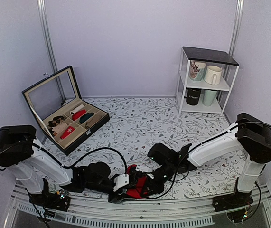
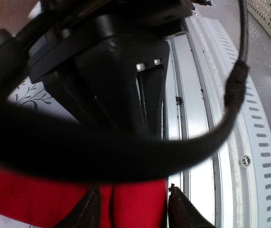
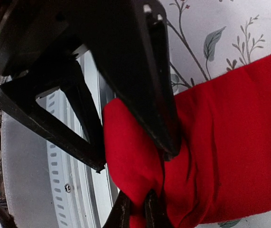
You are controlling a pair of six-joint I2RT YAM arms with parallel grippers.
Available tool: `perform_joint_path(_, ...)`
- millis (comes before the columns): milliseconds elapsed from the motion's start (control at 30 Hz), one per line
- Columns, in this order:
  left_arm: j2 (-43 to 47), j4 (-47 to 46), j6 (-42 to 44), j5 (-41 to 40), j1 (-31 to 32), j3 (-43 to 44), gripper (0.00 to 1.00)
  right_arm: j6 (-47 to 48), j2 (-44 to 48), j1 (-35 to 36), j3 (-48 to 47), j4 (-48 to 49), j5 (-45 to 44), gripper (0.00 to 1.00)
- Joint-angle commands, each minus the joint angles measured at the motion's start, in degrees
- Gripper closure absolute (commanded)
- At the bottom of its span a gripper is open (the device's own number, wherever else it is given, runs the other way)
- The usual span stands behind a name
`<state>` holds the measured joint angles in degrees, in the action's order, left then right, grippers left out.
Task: Roll the socks
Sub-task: Roll a pair of socks at the center of the board.
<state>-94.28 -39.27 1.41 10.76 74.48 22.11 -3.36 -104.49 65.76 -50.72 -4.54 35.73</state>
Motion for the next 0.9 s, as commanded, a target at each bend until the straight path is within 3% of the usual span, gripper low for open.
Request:
perform_joint_path(0, -2.3, -0.4, -1.2, 1.7, 1.7, 0.2, 0.54, -0.9, -4.2, -0.9, 0.6, -7.9, 0.0, 0.91)
perform_joint_path(133, -2.3, -0.7, -2.1, 0.7, 2.2, -0.7, 0.58, -1.2, -4.7, -1.2, 0.3, -7.9, 0.0, 0.9)
perform_joint_path(400, -2.8, -0.6, -2.6, 1.1, 2.4, -0.6, 0.9, -2.2, -6.1, -1.7, -0.4, -7.4, 0.6, 0.9)
perform_joint_path(500, -3.5, -0.1, -3.1, 2.3, 2.4, -0.2, 0.92, -2.6, -6.3, -1.7, -0.5, -7.3, 0.5, 0.89)
perform_joint_path(633, -4.8, 0.3, -4.1, 2.8, 2.0, -0.3, 0.94, -2.8, -5.4, -1.7, -0.7, -6.6, -1.5, 0.81)
perform_joint_path(700, -5.2, -1.7, -5.6, 3.8, 1.3, -1.6, 0.96, -2.4, -2.8, -1.7, 0.4, -4.1, -4.4, 0.7)
perform_joint_path(767, -5.5, -5.0, -7.9, 5.4, 0.0, -3.5, 0.97, -2.6, 1.6, -1.7, 3.3, 1.6, -9.2, 0.61)
perform_joint_path(867, -5.8, -7.3, -10.9, 5.9, -0.6, -5.4, 0.97, -1.4, 9.4, -1.5, 10.2, 13.3, -12.9, 0.57)
